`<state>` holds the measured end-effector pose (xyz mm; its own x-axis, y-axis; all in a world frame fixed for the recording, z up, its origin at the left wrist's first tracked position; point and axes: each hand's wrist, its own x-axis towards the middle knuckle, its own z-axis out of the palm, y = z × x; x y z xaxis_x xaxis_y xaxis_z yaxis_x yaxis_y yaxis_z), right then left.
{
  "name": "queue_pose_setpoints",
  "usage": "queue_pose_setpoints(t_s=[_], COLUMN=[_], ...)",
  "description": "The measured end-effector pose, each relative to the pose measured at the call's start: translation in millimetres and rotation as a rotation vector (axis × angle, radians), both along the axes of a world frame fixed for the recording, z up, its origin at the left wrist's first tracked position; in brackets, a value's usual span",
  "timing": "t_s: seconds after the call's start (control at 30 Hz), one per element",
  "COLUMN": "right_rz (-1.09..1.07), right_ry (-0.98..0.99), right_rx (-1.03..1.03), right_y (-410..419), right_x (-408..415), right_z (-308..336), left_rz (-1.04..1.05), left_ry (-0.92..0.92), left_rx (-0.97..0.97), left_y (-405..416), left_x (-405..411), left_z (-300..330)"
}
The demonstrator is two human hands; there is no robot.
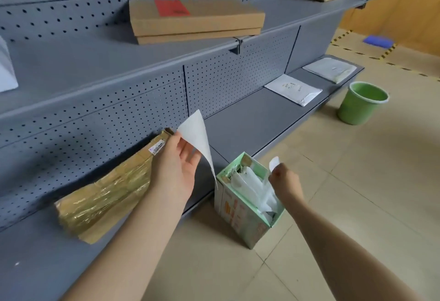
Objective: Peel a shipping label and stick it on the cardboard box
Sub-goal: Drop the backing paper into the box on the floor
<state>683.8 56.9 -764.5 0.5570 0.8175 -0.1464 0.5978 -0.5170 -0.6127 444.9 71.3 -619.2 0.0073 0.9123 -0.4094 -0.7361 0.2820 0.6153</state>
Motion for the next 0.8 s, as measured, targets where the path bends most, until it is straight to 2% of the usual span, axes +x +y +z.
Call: queue_pose_setpoints(t_s=[0.1,0.23,0.37,0.43,0.5,0.57,0.7,0.8], right_rz=[0.102,0.15,0.105,0.044,0.015,0.081,0.397,0.639], right_ry=[-0.108,-0.153,-0.105,-0.07,-0.036,0.021,0.024,-0.079], right_rx=[-0.008,-0.012,-0.002,0.066,0.202,0.382,0.661,0.711], right_y=[10.0,14.1,13.8,12.3,9.0,4.3,-13.8,-21.3], right_x=[-2.3,-4.7,-6.7,-10.0,-19.4,-34.5,-67.3,-86.2], right_z=[-34.2,-56.3,-62.8,-58.7,-42.6,-17.4,54.8,109.2], left_rz=[0.017,0.033,0.055,0.06,0.061,0.067,0.068,0.047], left_ry=[-0.003,0.004,0.026,0.025,0.016,0.004,-0.02,-0.043], left_rx=[-0.007,-0.01,-0.013,-0.021,-0.023,-0.027,-0.036,-0.015], left_y=[-0.1,-2.3,-5.3,-7.4,-8.3,-8.3,-11.0,-17.5], left_x=[-7.6,-14.9,-18.6,-19.3,-18.5,-16.2,-3.1,8.8], left_z=[-30.5,-52.8,-59.2,-57.8,-54.3,-49.5,-22.6,9.2])
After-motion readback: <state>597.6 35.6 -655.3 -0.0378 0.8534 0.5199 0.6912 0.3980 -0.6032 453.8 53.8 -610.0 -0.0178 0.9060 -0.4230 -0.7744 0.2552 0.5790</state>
